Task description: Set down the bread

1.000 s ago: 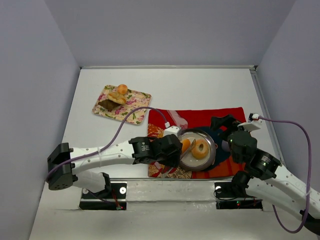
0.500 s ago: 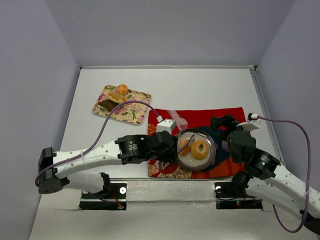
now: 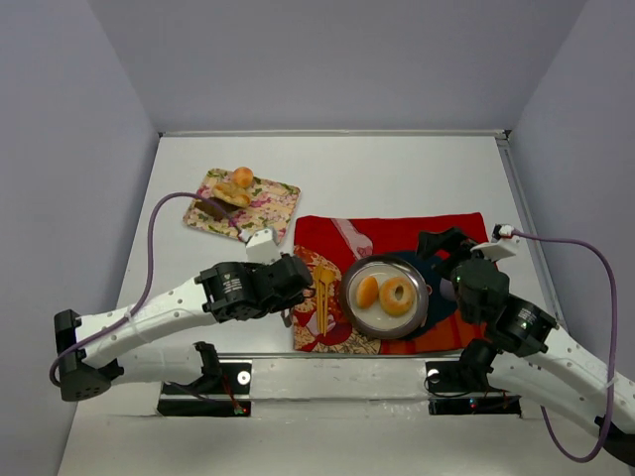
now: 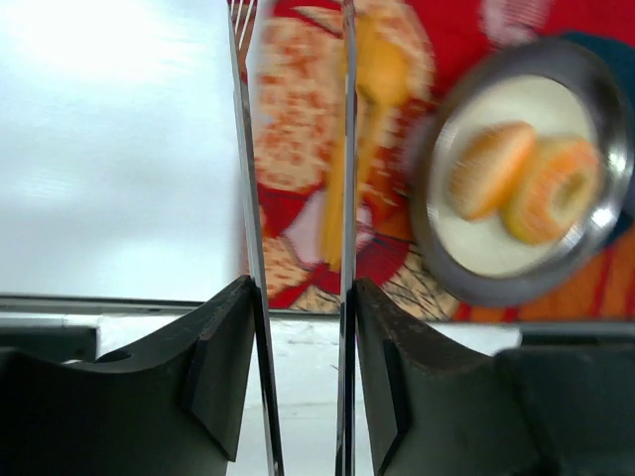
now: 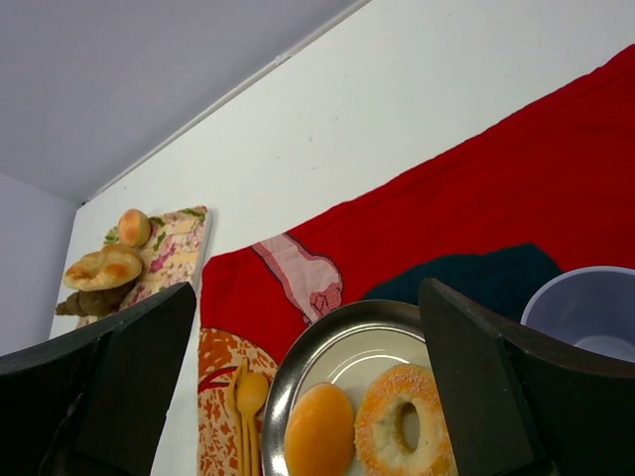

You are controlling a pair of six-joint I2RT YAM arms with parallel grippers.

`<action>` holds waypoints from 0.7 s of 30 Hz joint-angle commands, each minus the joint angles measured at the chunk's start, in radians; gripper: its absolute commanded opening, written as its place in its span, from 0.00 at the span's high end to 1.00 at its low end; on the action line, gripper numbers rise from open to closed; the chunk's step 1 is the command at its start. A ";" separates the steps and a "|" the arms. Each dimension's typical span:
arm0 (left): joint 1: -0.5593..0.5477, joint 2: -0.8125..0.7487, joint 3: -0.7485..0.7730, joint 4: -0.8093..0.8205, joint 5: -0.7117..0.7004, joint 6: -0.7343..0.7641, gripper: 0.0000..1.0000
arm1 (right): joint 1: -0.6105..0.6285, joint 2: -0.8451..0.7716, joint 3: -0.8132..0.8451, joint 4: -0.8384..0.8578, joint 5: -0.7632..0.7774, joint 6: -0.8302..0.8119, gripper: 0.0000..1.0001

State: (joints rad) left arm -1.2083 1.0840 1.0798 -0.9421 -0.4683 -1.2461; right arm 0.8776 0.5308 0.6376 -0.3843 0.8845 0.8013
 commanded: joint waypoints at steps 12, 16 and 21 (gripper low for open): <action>0.320 -0.178 -0.422 0.002 -0.038 -0.239 0.42 | 0.000 0.003 -0.007 0.018 0.031 0.010 0.00; 0.393 -0.085 -0.397 0.026 -0.056 -0.173 0.34 | 0.000 0.005 -0.007 0.018 0.036 0.010 0.00; 0.455 -0.007 -0.377 0.071 -0.024 -0.078 0.13 | 0.000 -0.003 -0.010 0.018 0.039 0.006 0.00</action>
State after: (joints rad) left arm -0.7902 1.0523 0.6758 -0.9066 -0.4652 -1.3861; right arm 0.8776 0.5327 0.6376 -0.3851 0.8833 0.8013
